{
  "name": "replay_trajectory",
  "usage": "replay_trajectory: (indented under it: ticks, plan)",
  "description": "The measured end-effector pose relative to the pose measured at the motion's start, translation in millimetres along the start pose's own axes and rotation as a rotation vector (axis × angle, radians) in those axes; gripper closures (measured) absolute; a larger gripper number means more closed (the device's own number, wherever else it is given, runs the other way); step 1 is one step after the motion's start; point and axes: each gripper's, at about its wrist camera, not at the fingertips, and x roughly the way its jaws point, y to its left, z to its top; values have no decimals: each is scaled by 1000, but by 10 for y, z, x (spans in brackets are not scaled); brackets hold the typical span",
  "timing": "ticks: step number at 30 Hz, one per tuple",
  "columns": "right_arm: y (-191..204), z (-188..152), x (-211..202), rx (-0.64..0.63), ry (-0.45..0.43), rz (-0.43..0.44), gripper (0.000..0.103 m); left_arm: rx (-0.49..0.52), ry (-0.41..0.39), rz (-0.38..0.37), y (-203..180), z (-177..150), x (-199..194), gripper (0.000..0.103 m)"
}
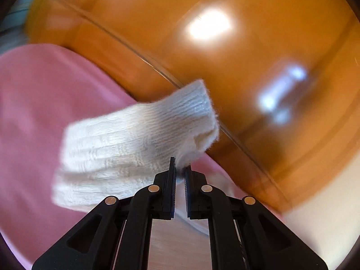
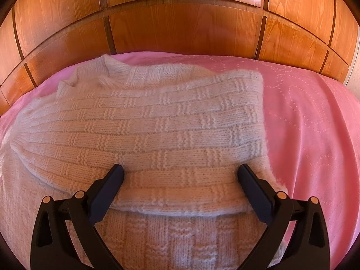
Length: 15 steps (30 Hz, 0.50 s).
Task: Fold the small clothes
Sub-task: 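Grasp the other sleeve with the left gripper and fold it across the body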
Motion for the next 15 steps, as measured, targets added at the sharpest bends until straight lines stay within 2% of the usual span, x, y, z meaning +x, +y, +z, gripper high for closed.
replay_trajectory:
  ticks: [5, 6, 7, 8, 9, 10, 15]
  plan:
    - [-11, 3, -9, 8, -1, 8, 2, 85, 183, -76, -665, -594, 722, 97]
    - [-16, 7, -9, 9, -1, 10, 2, 120, 218, -69, -770, -743, 834, 93]
    - [-16, 7, -11, 10, -1, 10, 2, 150, 243, -61, -842, -850, 900, 78]
    - [-23, 11, -10, 12, -2, 13, 2, 180, 267, -59, -887, -969, 945, 70]
    - [-30, 11, -10, 14, -1, 16, 2, 197, 274, -56, -911, -1070, 935, 61]
    - [-31, 9, -15, 17, -2, 18, 2, 223, 276, -44, -910, -1181, 884, 58]
    - [-45, 11, -32, 23, -2, 24, 2, 343, 281, 72, -638, -1489, 655, 58]
